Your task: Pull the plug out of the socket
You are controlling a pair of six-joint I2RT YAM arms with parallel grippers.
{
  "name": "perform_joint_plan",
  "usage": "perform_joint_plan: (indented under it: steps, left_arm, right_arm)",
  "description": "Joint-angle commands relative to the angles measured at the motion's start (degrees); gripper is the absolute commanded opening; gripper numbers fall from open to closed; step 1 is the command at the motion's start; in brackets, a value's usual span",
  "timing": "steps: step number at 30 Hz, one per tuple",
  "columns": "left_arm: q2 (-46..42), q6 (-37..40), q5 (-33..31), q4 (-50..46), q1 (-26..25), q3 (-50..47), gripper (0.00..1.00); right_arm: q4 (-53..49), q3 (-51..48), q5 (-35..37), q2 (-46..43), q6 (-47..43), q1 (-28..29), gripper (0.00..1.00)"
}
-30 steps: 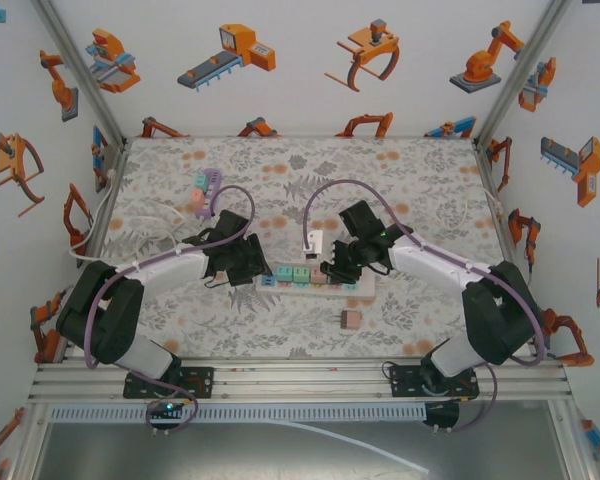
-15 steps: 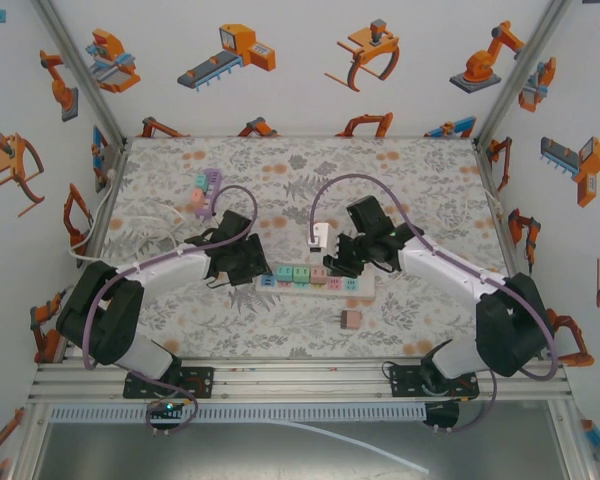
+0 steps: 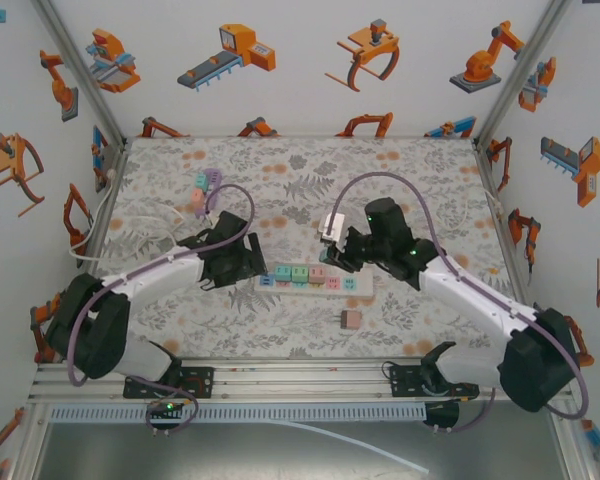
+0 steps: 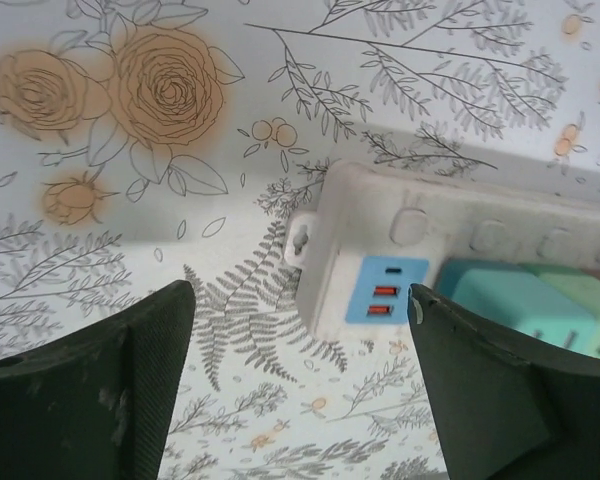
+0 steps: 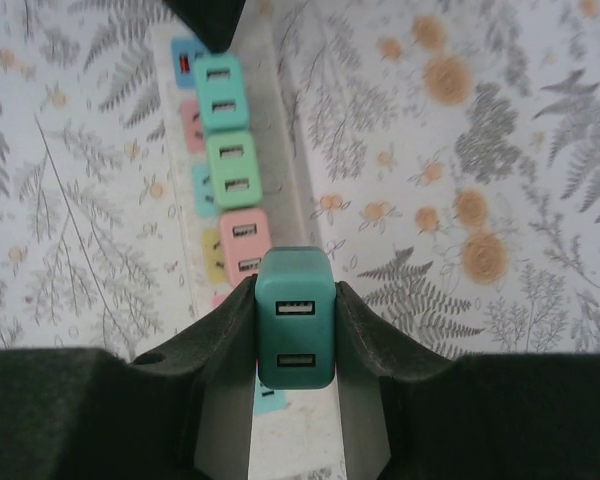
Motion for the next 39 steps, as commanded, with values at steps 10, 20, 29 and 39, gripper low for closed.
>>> perform_joint_plan:
  steps: [10,20,29,39]
  left_arm:
    - [-22.94,16.78,2.4,-6.65,-0.24,4.47,0.91]
    - [-37.08,39.56,29.34,-11.69,-0.79,4.04,0.94]
    - [-38.76,50.62,38.27,-14.65,-4.8,2.25,0.96]
    - [-38.97,56.06,35.79,-13.88,-10.61,0.83,0.97]
  right_arm:
    - [11.84,-8.66,16.1,-15.59,61.86,0.72,0.02]
    - [3.99,-13.37,16.57,-16.94,86.17,3.86,0.0]
    - [2.67,-19.63,20.55,-15.53,86.33,10.01,0.0]
    - [8.05,-21.76,24.4,-6.29,83.02,14.36,0.01]
